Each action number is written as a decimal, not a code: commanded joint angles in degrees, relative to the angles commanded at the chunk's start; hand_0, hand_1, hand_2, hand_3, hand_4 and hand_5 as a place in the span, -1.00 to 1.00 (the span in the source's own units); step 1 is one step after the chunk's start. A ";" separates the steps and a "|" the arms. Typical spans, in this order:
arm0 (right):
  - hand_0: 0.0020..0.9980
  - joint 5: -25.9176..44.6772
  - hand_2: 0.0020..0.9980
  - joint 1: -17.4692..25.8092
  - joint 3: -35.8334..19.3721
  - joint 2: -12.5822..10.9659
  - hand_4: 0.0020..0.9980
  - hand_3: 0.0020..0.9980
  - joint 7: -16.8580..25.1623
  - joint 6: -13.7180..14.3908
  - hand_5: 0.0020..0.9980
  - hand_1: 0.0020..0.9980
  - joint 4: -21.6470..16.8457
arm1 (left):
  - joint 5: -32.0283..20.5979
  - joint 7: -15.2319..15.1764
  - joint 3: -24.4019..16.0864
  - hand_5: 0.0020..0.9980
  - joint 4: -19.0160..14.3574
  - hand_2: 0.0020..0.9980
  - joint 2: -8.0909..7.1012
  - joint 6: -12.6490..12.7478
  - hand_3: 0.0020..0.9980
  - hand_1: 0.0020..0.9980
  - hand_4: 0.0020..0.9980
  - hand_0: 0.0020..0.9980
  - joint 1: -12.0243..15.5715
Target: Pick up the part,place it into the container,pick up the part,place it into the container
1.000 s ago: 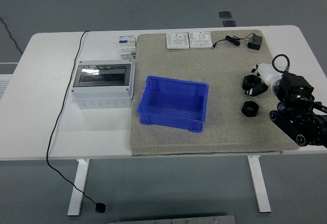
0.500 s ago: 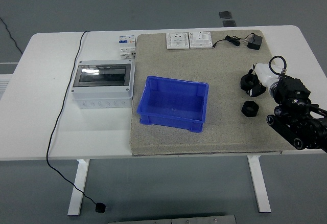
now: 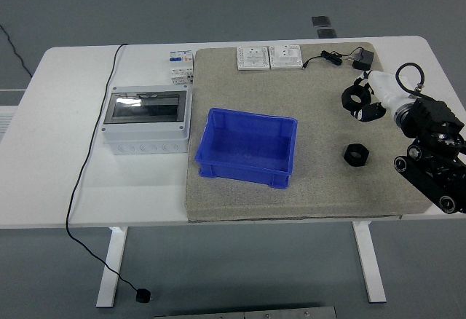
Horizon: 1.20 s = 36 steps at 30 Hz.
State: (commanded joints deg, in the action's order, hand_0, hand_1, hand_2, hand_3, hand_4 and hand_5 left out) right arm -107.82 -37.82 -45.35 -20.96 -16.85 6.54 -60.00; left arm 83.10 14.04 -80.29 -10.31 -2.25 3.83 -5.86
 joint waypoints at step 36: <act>0.55 -2.41 0.65 -5.00 17.37 4.24 0.42 0.55 -3.48 -6.86 -0.74 0.56 -20.40 | 0.40 -0.19 -0.07 -0.06 0.00 0.44 -0.15 0.34 0.11 0.18 0.14 0.44 0.04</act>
State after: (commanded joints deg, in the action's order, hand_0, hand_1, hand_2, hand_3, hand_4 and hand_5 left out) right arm -110.22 -42.82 -27.98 -16.72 -20.34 -0.31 -80.40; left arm 83.50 13.85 -80.37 -10.31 -2.40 4.17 -5.83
